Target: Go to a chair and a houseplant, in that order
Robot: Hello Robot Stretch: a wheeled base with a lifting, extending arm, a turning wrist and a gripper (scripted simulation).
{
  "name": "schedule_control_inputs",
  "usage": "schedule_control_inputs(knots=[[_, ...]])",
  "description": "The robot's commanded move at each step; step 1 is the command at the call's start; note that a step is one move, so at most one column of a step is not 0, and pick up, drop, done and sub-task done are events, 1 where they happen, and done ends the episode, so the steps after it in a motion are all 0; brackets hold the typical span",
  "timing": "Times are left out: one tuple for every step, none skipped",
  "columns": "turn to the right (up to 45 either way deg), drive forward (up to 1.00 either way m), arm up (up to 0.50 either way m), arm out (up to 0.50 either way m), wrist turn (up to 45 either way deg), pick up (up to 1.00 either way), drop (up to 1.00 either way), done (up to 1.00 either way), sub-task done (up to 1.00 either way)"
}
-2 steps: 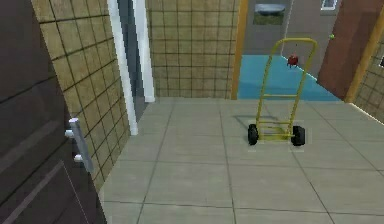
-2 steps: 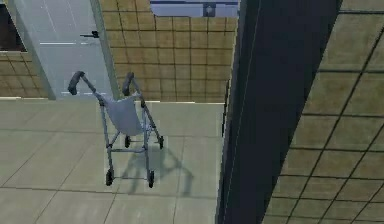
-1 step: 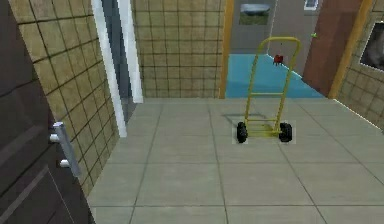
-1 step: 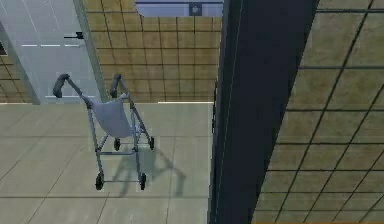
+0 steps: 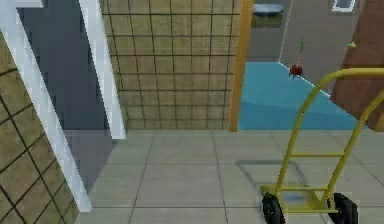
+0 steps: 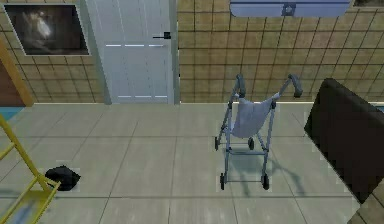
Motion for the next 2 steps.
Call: schedule_control_inputs(knots=[[0.0, 1.00, 0.00, 0.00, 0.0, 0.00, 0.00, 0.00, 0.00], [0.0, 0.25, 0.00, 0.00, 0.0, 0.00, 0.00, 0.00, 0.00]])
